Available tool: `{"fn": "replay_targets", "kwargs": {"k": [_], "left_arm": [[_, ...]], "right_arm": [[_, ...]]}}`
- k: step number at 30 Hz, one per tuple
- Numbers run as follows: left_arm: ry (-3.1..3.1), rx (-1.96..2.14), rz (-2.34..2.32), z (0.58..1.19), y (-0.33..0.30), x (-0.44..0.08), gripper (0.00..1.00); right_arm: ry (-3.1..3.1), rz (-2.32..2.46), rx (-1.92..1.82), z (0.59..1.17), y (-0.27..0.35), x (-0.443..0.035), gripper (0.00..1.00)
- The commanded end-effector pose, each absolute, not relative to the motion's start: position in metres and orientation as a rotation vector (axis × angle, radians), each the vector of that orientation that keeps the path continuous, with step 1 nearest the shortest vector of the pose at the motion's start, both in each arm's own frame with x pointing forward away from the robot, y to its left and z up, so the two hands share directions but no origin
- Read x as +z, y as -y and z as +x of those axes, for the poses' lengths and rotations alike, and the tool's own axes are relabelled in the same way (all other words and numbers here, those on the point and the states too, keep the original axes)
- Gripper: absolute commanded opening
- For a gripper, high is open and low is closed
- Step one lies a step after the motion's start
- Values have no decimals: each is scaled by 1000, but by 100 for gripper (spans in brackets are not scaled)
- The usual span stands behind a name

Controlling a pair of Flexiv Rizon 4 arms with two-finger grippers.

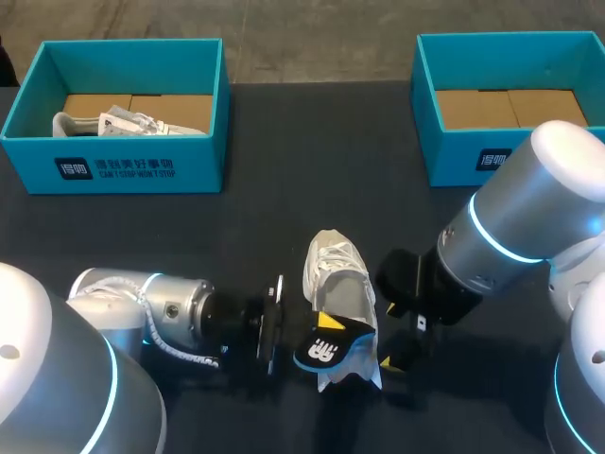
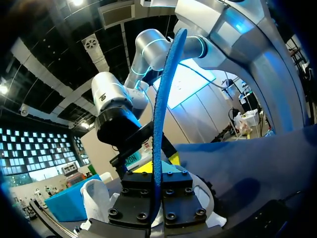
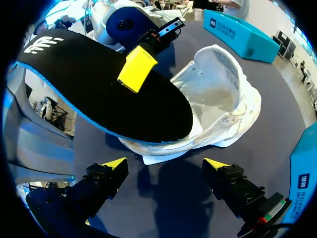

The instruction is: Take the shoe out of the shoebox, open the shoe tongue, remove and reinsert the insole, then place the shoe into the shoebox

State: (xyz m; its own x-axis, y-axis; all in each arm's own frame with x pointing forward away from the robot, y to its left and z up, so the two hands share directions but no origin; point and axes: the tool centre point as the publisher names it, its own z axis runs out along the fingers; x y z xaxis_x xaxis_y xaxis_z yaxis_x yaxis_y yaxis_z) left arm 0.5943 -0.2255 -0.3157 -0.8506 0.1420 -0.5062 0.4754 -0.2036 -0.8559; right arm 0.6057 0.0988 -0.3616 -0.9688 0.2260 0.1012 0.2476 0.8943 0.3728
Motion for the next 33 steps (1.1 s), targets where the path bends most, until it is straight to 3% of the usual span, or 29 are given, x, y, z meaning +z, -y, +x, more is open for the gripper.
{"fn": "replay_targets", "kwargs": {"k": [1, 33], "left_arm": [[-1829, -2148, 726, 598, 230, -322, 0], [-1926, -1928, 658, 614, 236, -334, 0]], "right_arm": [[3005, -376, -604, 605, -99, -362, 100], [3005, -376, -604, 605, -99, -362, 100]]}}
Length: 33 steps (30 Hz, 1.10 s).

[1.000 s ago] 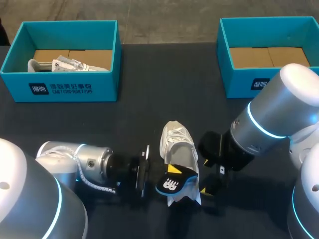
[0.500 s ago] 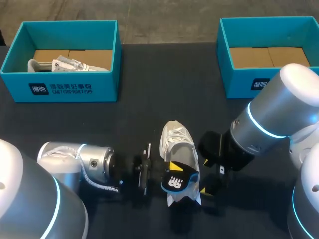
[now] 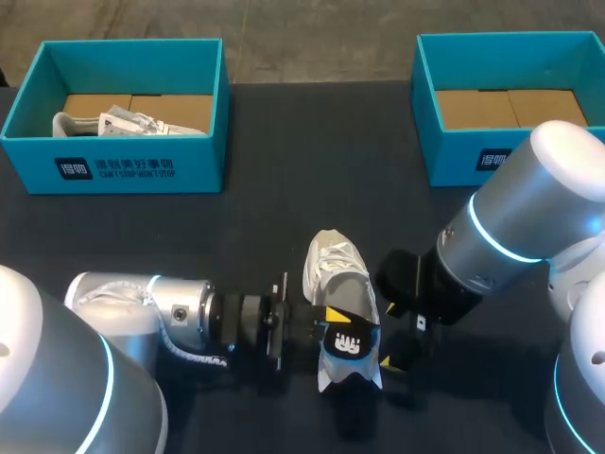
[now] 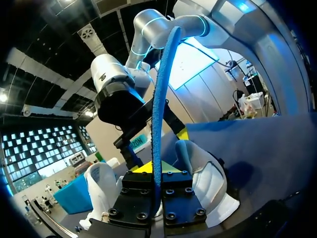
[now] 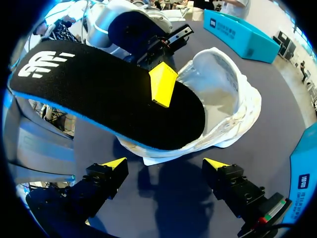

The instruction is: Take the shoe out of the shoebox, open the shoe tongue, remove and reinsert the insole, then place the shoe into the shoebox

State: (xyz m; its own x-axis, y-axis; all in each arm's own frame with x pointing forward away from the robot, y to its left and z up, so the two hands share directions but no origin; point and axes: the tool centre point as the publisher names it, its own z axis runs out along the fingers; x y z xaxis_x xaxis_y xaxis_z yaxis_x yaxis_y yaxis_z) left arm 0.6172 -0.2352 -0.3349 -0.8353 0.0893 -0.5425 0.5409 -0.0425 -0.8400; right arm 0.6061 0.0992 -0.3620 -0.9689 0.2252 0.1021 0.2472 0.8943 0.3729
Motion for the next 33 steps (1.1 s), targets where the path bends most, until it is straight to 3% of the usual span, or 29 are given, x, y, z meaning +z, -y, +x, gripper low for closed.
{"fn": "replay_targets", "kwargs": {"k": [1, 24, 25, 26, 29, 33], "left_arm": [[-1929, -1930, 654, 615, 235, -335, 0], [-1928, -1901, 654, 615, 233, -338, 0], [-1927, -1906, 652, 614, 232, -337, 5], [-1926, -1904, 655, 614, 232, -337, 17], [-1922, -1906, 658, 613, 231, -336, 30], [-1884, -1931, 667, 610, 231, -331, 33]], "right_arm": [[3005, -376, -604, 605, -99, -362, 100], [3005, -376, -604, 605, -99, -362, 100], [3005, -376, -604, 605, -99, -362, 100], [3005, -376, -604, 605, -99, -362, 100], [3005, -376, -604, 605, -99, -362, 100], [3005, -376, -604, 605, -99, -362, 100]]}}
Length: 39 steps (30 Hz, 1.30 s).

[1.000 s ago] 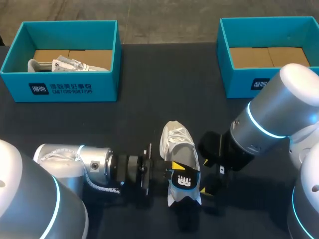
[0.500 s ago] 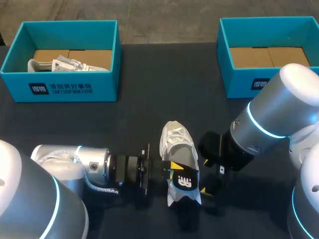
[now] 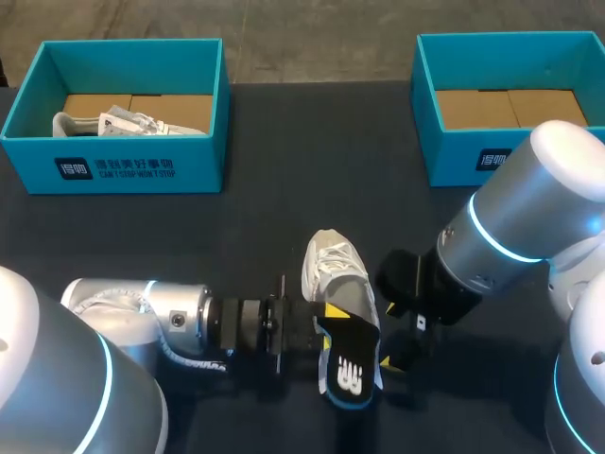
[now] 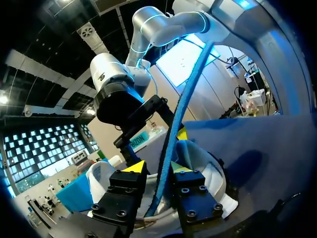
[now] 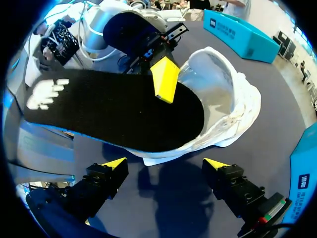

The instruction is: Take the shoe out of the shoebox, open the shoe tongue, remove and reinsert the insole, then place the shoe into the shoebox

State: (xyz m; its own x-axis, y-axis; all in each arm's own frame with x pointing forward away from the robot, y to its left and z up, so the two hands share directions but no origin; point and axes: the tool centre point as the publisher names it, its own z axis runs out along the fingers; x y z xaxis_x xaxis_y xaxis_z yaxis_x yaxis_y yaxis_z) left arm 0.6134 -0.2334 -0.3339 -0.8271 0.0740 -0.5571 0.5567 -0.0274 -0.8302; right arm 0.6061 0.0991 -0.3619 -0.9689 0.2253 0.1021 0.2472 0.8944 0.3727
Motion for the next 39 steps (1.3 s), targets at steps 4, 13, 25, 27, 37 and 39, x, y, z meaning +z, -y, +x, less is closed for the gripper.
{"fn": "replay_targets", "kwargs": {"k": [4, 13, 25, 27, 37, 39], "left_arm": [[-1861, -1945, 685, 604, 233, -325, 37], [-1814, -1946, 745, 590, 236, -312, 37], [-1873, -1821, 717, 584, 245, -303, 32], [-1886, -1805, 704, 584, 245, -303, 33], [-1872, -1808, 678, 586, 235, -305, 0], [-1842, -1854, 669, 589, 229, -306, 0]], "right_arm": [[3005, -376, -604, 605, -99, -362, 100], [3005, -376, -604, 605, -99, -362, 100], [3005, -376, -604, 605, -99, -362, 100], [3005, -376, -604, 605, -99, -362, 100], [3005, -376, -604, 605, -99, -362, 100], [3005, -376, -604, 605, -99, -362, 100]]}}
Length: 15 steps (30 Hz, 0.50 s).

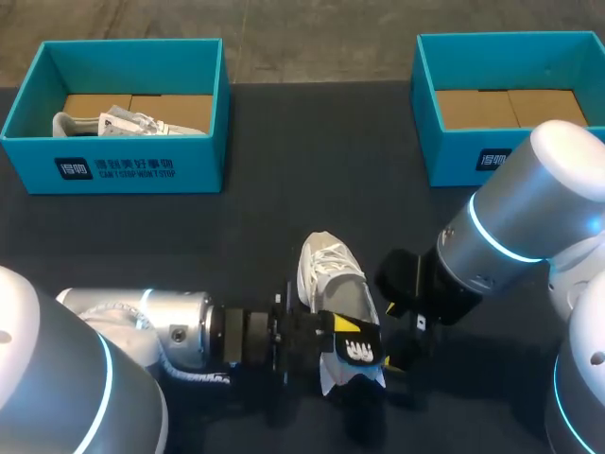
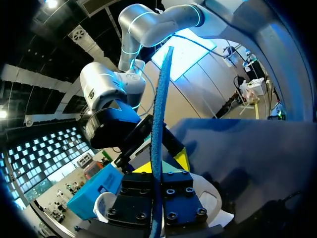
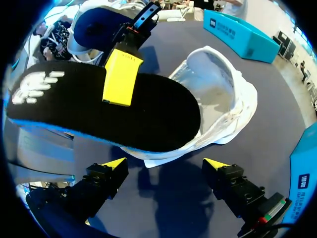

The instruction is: Take the shoe out of the shoebox, open the shoe tongue, remove and reinsert the insole, then place the shoe into the shoebox

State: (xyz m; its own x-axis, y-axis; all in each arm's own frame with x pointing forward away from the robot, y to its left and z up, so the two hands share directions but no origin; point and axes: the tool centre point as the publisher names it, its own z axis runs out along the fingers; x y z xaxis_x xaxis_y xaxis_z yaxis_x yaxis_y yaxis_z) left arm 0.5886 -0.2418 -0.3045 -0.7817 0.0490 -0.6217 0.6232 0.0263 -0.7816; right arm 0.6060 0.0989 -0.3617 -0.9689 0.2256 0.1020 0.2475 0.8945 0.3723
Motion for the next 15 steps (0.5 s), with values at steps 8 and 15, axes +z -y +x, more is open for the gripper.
{"fn": "replay_targets", "kwargs": {"k": [8, 15], "left_arm": [[-1861, -1847, 701, 592, 225, -317, 0], [-1863, -1817, 694, 599, 224, -320, 0]], "right_arm": [[3005, -376, -604, 605, -99, -362, 100], [3005, -376, -604, 605, -99, -362, 100]]}}
